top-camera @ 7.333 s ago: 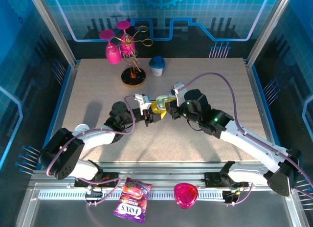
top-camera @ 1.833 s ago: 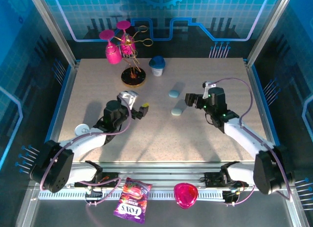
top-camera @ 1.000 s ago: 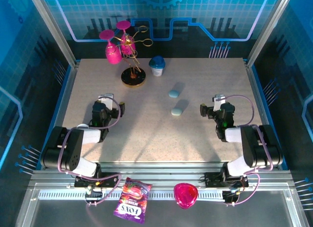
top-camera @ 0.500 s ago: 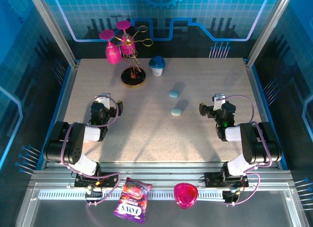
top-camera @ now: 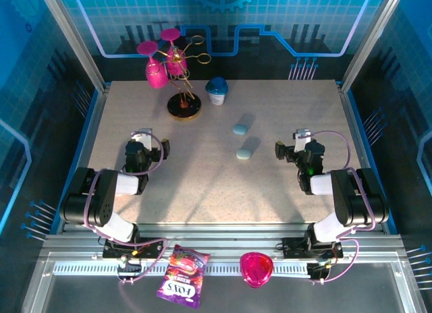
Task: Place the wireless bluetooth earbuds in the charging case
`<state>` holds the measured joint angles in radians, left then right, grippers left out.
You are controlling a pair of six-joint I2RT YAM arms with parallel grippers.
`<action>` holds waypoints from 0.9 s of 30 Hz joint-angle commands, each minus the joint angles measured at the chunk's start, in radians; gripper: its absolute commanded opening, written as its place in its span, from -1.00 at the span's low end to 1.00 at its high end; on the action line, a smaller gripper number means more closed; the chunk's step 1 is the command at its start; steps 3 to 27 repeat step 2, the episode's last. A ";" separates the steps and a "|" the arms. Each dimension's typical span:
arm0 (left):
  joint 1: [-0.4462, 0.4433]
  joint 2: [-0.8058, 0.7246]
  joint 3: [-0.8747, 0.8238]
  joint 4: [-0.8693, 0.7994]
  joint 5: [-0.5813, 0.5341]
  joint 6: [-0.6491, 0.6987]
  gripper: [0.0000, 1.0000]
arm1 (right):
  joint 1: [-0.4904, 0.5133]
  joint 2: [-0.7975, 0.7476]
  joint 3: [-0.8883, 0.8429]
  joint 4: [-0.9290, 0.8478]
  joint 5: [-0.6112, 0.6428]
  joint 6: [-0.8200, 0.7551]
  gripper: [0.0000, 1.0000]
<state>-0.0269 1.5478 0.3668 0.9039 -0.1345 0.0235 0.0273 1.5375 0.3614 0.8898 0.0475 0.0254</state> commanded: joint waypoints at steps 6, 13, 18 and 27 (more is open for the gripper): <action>0.007 0.005 0.013 0.029 -0.002 -0.023 0.99 | 0.006 -0.002 -0.043 0.149 0.028 0.007 0.99; 0.007 0.005 0.013 0.029 -0.002 -0.023 0.99 | 0.006 -0.002 -0.043 0.149 0.028 0.007 0.99; 0.007 0.005 0.013 0.029 -0.002 -0.023 0.99 | 0.006 -0.002 -0.043 0.149 0.028 0.007 0.99; 0.007 0.005 0.013 0.029 -0.002 -0.023 0.99 | 0.006 -0.002 -0.043 0.149 0.028 0.007 0.99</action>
